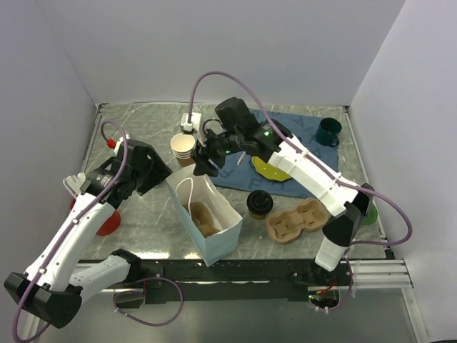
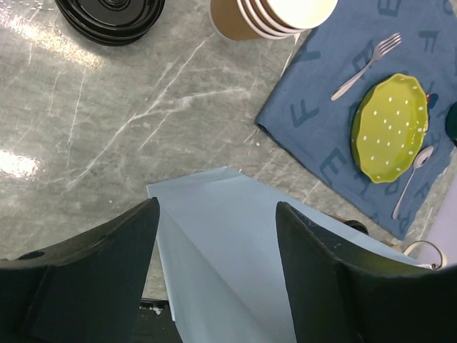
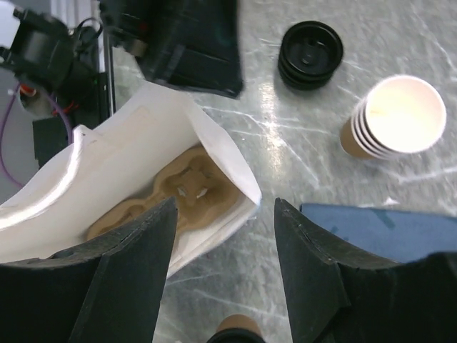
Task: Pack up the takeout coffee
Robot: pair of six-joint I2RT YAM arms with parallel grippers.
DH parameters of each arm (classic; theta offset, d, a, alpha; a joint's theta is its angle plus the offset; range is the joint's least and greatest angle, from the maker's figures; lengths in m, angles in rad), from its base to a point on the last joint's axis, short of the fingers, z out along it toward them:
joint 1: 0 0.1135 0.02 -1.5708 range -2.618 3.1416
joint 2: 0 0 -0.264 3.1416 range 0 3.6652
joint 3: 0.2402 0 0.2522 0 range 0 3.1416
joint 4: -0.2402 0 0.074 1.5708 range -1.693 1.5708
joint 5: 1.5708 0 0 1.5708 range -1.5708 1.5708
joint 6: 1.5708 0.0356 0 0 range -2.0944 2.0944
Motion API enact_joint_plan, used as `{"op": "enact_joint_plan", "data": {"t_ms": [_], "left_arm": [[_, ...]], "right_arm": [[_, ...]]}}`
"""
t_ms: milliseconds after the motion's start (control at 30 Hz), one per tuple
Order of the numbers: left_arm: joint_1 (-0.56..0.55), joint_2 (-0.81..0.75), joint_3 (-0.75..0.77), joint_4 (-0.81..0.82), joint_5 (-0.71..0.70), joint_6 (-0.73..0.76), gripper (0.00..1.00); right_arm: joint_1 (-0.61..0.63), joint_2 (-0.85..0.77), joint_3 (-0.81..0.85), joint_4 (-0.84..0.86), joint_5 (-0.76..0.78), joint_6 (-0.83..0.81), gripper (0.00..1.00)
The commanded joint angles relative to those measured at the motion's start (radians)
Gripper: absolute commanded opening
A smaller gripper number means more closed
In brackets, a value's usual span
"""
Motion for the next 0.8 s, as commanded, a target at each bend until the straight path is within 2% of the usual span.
{"op": "enact_joint_plan", "data": {"t_ms": [0,200,300,400,433,500,533,667,700,733,767], "left_arm": [[0.002,-0.001,0.018,0.049,0.003,0.040,0.72],[0.002,-0.036,0.008,0.029,-0.025,0.052,0.72],[0.002,-0.060,-0.002,0.009,-0.063,0.072,0.73],[0.002,-0.079,0.008,-0.017,-0.095,0.093,0.73],[0.002,-0.080,0.012,-0.023,-0.105,0.098,0.73],[0.002,-0.090,0.024,-0.038,-0.135,0.106,0.72],[0.002,-0.093,0.032,-0.045,-0.155,0.110,0.72],[0.002,-0.085,0.122,-0.112,-0.214,0.146,0.74],[0.000,-0.080,0.176,-0.145,-0.220,0.153,0.75],[0.002,-0.079,0.204,-0.166,-0.230,0.162,0.77],[0.002,-0.070,0.230,-0.181,-0.228,0.166,0.77]], "right_arm": [[0.036,0.032,0.011,0.059,-0.009,-0.088,0.65],[0.056,0.081,0.050,0.065,0.024,-0.141,0.65],[0.066,0.109,0.080,0.048,0.028,-0.161,0.59],[0.073,0.117,0.087,0.045,0.024,-0.159,0.45],[0.078,0.117,0.091,0.042,0.030,-0.158,0.32],[0.081,0.114,0.094,0.043,0.071,-0.133,0.15],[0.079,0.112,0.100,0.046,0.093,-0.113,0.00],[0.079,0.118,0.160,-0.003,0.214,0.029,0.00],[0.079,0.111,0.163,-0.010,0.252,0.147,0.00],[0.079,0.109,0.180,-0.022,0.342,0.211,0.00],[0.079,0.110,0.195,-0.051,0.358,0.270,0.00]]}}
